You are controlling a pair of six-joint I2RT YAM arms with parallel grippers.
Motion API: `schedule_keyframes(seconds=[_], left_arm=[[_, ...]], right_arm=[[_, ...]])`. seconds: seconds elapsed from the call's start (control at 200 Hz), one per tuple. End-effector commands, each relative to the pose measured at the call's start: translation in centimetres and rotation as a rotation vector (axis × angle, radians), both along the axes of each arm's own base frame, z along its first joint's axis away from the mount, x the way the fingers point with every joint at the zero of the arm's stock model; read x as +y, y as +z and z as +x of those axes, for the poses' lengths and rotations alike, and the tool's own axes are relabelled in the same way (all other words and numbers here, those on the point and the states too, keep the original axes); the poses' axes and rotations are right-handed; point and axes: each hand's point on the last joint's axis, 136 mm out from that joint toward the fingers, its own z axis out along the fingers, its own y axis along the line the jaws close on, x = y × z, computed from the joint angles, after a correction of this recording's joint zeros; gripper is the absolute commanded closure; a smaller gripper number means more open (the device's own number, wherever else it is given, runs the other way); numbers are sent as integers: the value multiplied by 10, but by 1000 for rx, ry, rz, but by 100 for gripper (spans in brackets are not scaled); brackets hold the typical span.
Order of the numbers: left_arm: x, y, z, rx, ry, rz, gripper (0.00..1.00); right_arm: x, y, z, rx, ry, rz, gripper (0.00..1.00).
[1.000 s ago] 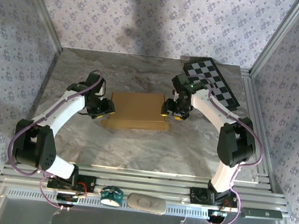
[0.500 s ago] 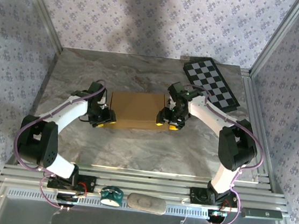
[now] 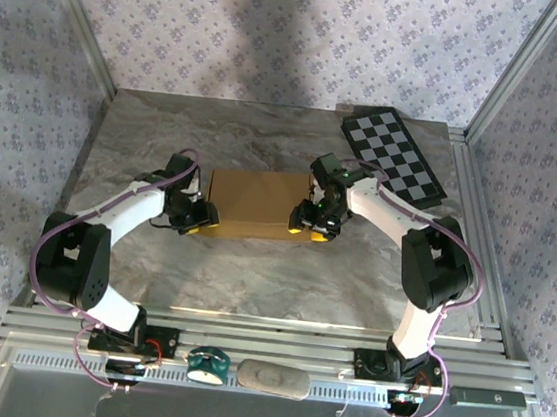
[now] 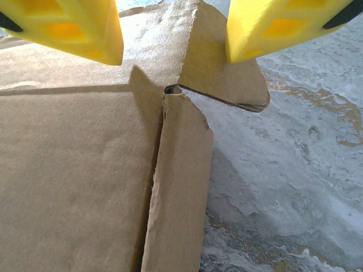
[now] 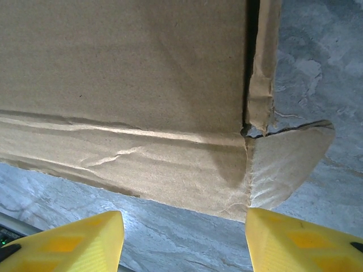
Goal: Fold the paper box
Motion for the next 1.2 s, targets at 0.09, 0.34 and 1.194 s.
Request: schedule_keyframes(seconds=[0.09, 0.34, 1.194], left_arm=[[-1, 1, 3, -35, -41, 14, 46], [-12, -3, 9, -30, -23, -55, 49], [-19, -18, 9, -8, 65, -140, 64]], right_arm=[[-11, -12, 4, 7, 9, -21, 37], [-8, -16, 11, 20, -1, 18, 37], [-19, -21, 8, 18, 40, -87, 47]])
